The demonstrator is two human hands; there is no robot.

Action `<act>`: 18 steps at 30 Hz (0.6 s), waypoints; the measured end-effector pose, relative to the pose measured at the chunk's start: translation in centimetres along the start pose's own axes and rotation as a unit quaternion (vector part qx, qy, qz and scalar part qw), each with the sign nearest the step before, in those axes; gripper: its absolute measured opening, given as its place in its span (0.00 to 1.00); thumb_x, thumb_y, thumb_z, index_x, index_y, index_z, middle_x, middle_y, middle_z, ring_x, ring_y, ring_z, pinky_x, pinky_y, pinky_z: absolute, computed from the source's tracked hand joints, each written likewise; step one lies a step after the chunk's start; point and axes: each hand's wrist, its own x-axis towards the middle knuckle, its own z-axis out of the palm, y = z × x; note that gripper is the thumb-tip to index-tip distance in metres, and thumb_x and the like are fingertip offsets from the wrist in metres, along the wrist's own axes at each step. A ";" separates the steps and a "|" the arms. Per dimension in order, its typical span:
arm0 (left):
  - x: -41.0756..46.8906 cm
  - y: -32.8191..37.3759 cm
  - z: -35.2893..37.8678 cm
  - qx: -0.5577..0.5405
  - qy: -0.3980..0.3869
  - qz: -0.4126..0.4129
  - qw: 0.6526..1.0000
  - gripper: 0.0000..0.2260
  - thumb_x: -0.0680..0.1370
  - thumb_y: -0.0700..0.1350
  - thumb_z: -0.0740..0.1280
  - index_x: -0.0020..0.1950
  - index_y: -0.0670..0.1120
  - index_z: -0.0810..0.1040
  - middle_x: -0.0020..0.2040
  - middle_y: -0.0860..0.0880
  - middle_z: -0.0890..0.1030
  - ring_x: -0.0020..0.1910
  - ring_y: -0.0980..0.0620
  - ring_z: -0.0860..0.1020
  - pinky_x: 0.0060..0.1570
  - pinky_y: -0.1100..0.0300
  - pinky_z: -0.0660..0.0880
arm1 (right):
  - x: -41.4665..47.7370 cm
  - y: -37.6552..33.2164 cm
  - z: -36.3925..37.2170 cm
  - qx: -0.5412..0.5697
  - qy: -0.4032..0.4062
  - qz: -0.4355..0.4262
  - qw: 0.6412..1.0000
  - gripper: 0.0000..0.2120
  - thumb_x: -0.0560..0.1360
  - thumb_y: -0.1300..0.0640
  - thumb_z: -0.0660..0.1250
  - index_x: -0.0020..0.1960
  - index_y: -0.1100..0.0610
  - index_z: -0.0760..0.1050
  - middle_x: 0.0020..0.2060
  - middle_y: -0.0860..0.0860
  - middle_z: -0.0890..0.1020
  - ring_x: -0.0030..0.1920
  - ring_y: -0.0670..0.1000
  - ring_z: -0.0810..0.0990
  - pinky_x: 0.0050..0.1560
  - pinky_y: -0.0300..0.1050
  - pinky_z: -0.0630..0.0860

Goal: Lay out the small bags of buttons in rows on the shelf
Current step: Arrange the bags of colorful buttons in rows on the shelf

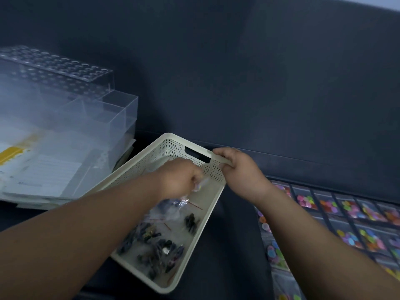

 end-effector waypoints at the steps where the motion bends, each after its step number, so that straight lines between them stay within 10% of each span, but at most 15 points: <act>1: -0.3 0.1 -0.5 -0.106 -0.004 -0.030 0.994 0.09 0.74 0.41 0.67 0.35 0.51 0.74 0.41 0.49 0.77 0.40 0.50 0.78 0.39 0.58 0.76 | -0.1 -0.1 -0.1 0.007 0.009 0.003 1.000 0.19 0.76 0.66 0.57 0.64 0.53 0.74 0.59 0.48 0.76 0.58 0.45 0.74 0.57 0.35 0.69; 9: -2.6 2.3 -4.8 -0.546 0.002 -0.131 0.827 0.05 0.81 0.41 0.60 0.48 0.46 0.75 0.43 0.46 0.83 0.43 0.48 0.82 0.46 0.54 0.76 | -1.4 -3.6 -1.3 0.211 0.051 0.007 0.976 0.13 0.77 0.64 0.63 0.60 0.55 0.75 0.50 0.45 0.79 0.50 0.42 0.77 0.51 0.31 0.72; 18: -5.2 5.9 -6.0 -0.596 -0.076 -0.100 0.793 0.12 0.77 0.41 0.55 0.52 0.40 0.76 0.45 0.41 0.82 0.44 0.45 0.82 0.38 0.58 0.79 | -4.2 -5.5 -2.9 0.320 0.022 0.070 0.945 0.19 0.70 0.68 0.71 0.57 0.55 0.73 0.36 0.51 0.80 0.34 0.45 0.77 0.37 0.37 0.71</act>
